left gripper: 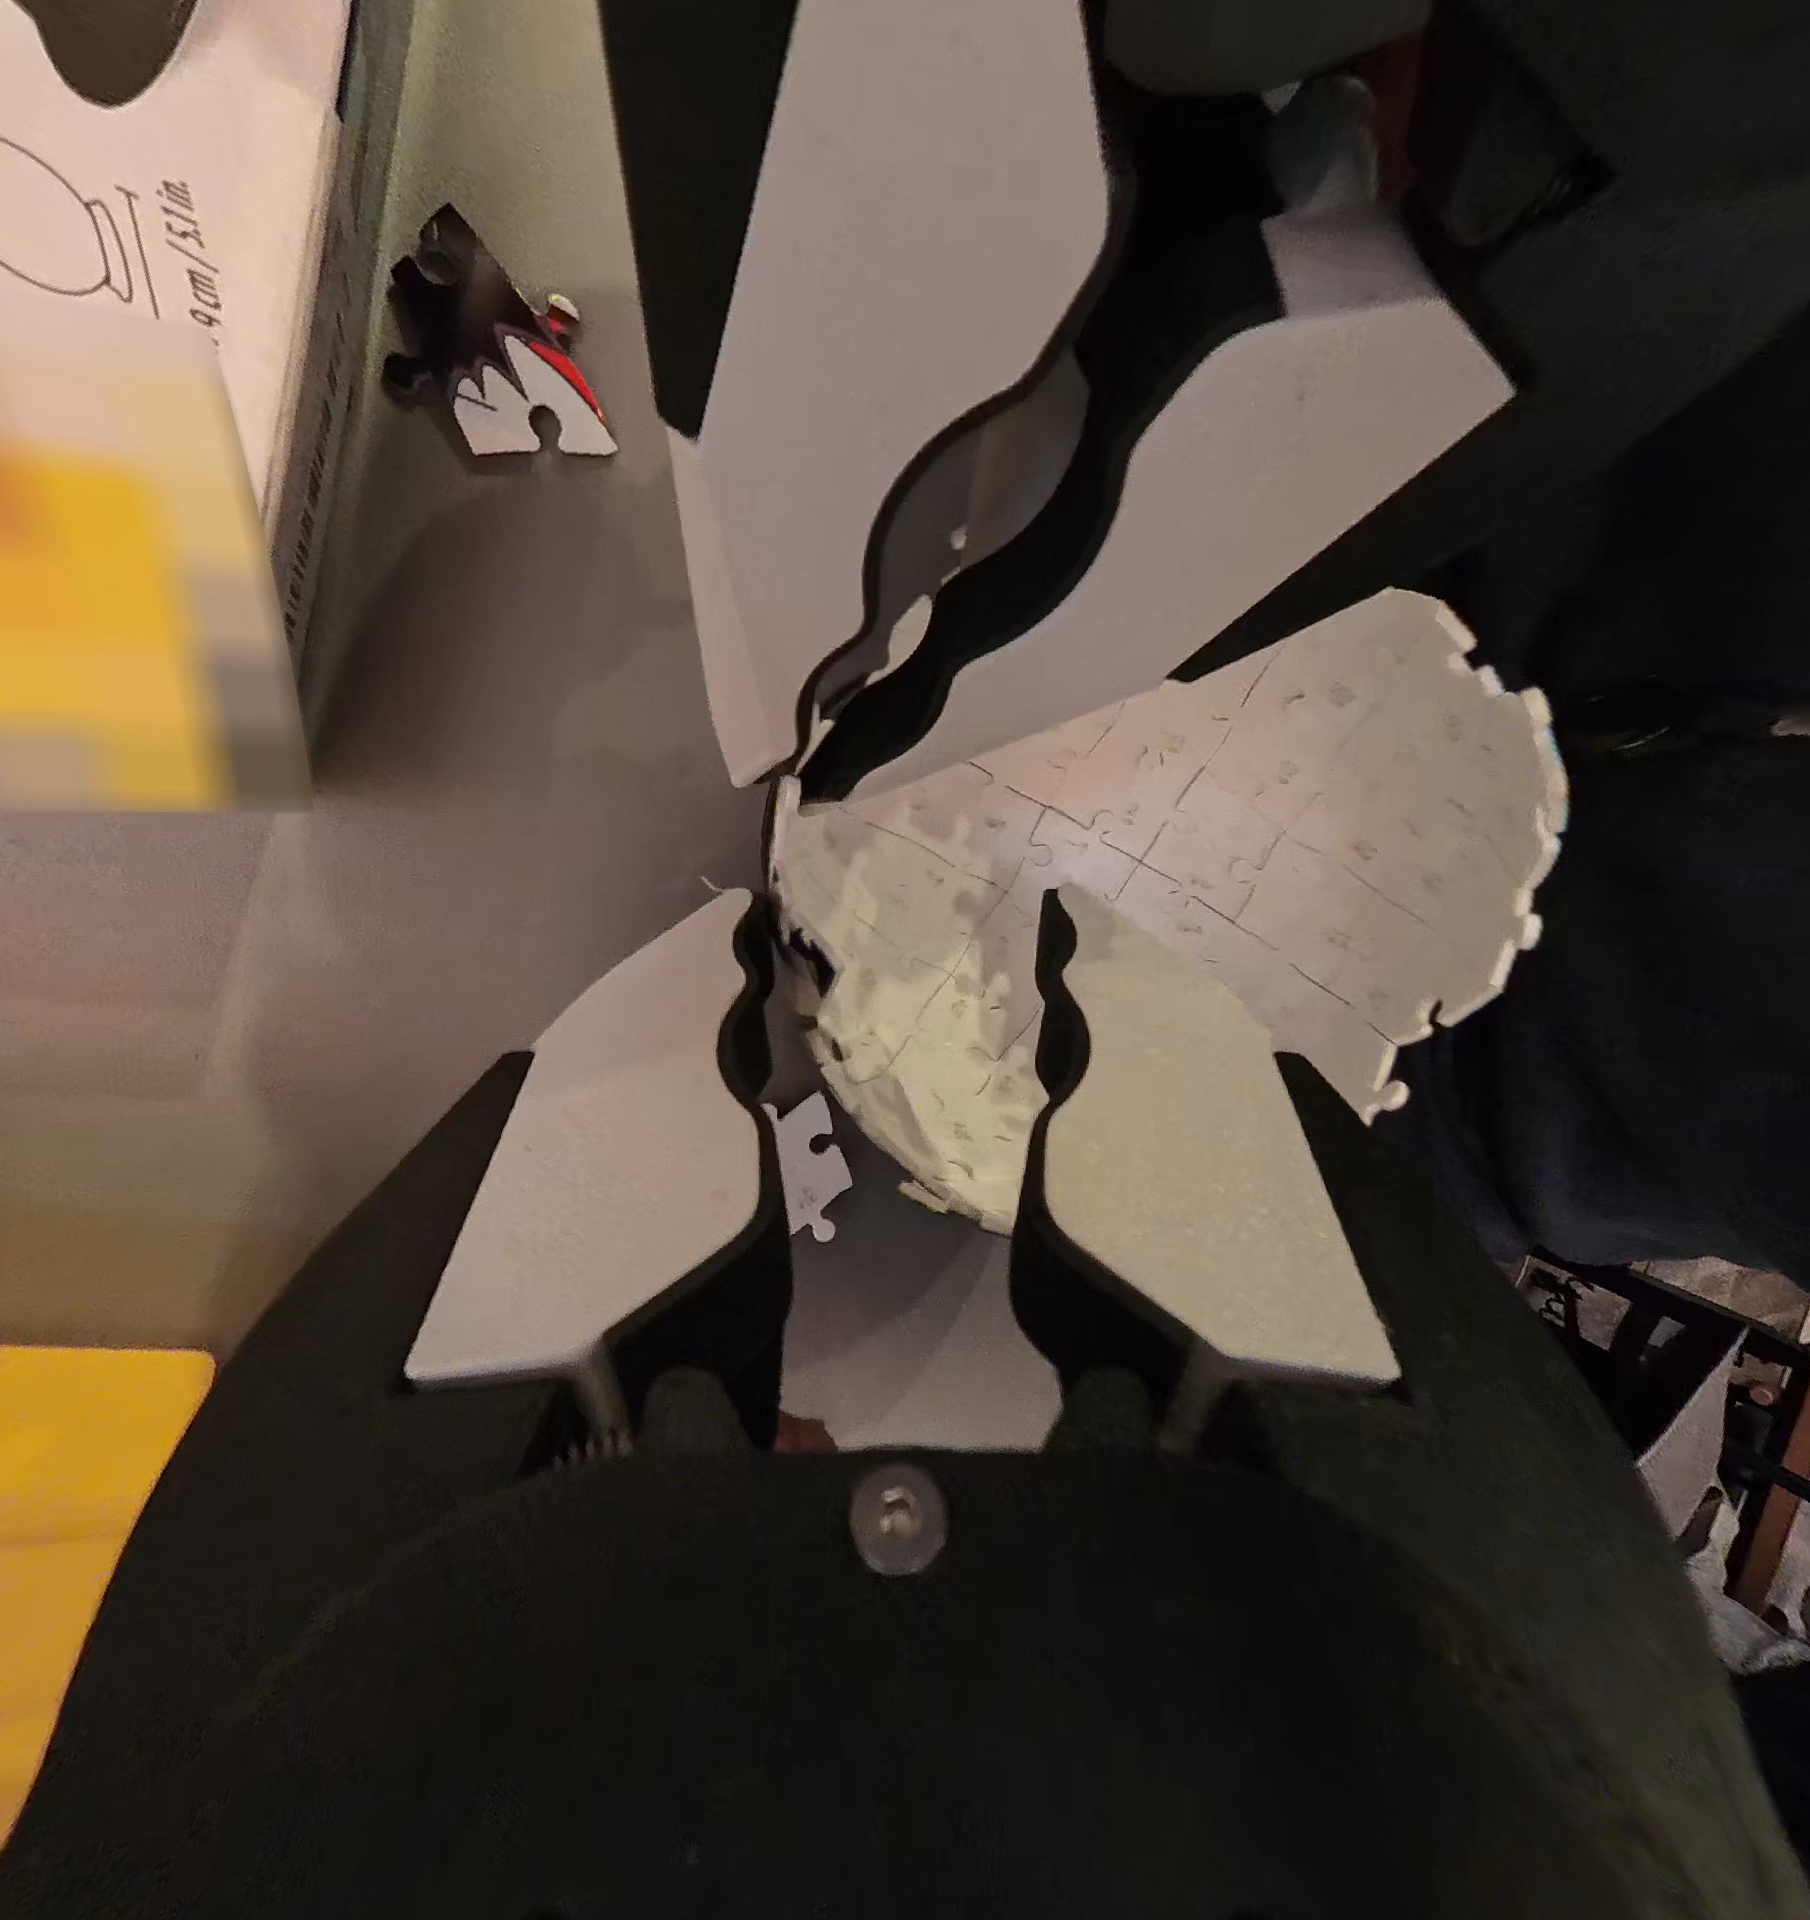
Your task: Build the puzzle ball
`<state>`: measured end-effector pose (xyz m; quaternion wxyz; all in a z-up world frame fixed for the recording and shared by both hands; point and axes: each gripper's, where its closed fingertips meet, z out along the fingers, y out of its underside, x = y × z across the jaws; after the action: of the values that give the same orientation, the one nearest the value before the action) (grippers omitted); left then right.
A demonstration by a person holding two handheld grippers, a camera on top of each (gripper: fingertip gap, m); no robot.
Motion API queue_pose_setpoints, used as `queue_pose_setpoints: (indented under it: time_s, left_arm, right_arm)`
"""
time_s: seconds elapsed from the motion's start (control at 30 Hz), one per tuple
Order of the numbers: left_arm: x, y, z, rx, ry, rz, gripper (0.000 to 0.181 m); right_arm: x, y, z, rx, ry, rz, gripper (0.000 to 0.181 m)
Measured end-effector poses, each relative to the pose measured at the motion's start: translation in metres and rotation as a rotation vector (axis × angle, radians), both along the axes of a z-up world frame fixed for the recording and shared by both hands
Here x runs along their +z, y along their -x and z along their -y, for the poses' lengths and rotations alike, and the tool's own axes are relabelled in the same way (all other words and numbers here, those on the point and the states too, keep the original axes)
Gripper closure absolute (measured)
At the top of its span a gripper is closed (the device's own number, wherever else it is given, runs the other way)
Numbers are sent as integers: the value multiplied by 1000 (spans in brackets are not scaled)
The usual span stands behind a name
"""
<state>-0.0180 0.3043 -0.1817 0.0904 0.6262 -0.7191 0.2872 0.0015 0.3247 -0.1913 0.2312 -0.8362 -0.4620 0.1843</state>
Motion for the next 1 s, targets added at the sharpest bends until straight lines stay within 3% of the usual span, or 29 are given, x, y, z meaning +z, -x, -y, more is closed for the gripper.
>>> queue_pose_setpoints:
  time_s: [0.33,0.9,1.0]
  left_arm:
    - [-1,0,1,-4,8,-1,135]
    - [-4,1,1,6,40,-26,137]
    - [-4,1,1,12,49,-26,137]
  right_arm:
    - [-8,2,6,37,-2,12,172]
    - [-13,7,9,48,80,-34,180]
    - [-13,6,6,27,74,-46,174]
